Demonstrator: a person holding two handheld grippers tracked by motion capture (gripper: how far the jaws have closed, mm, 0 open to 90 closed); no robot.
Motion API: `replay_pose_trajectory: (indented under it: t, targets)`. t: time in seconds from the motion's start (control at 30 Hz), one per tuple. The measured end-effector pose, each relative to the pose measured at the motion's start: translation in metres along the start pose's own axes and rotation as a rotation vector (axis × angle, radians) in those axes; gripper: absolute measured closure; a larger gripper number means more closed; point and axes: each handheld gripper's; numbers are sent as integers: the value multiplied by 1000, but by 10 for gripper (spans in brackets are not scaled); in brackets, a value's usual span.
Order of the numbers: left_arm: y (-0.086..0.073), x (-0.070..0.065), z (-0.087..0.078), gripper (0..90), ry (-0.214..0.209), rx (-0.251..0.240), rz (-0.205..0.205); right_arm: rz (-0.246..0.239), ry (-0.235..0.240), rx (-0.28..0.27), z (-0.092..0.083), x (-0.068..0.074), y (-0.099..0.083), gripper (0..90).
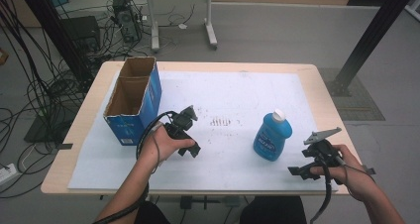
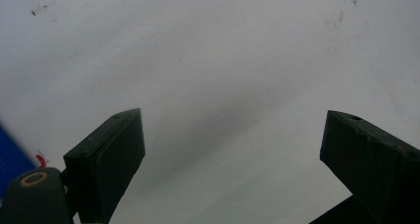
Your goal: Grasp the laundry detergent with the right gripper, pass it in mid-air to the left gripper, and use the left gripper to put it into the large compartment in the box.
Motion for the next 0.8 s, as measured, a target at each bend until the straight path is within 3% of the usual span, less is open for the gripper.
replay_pose_trajectory:
  t: [0.5, 0.8]
  targets:
    - [-1, 0, -1, 105, 1, -1, -4, 14, 17, -117, 8, 9, -12, 109]
    - [-1, -1, -4, 106, -5, -9, -4, 35, 33, -256, 12, 13, -15, 111]
Point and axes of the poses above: each handheld gripper's, and its own axes: z roughly forward along the jaws, y roughly out of its top, x roughly to its left, and after that the axes turned 9 degrees about -y, right-handed
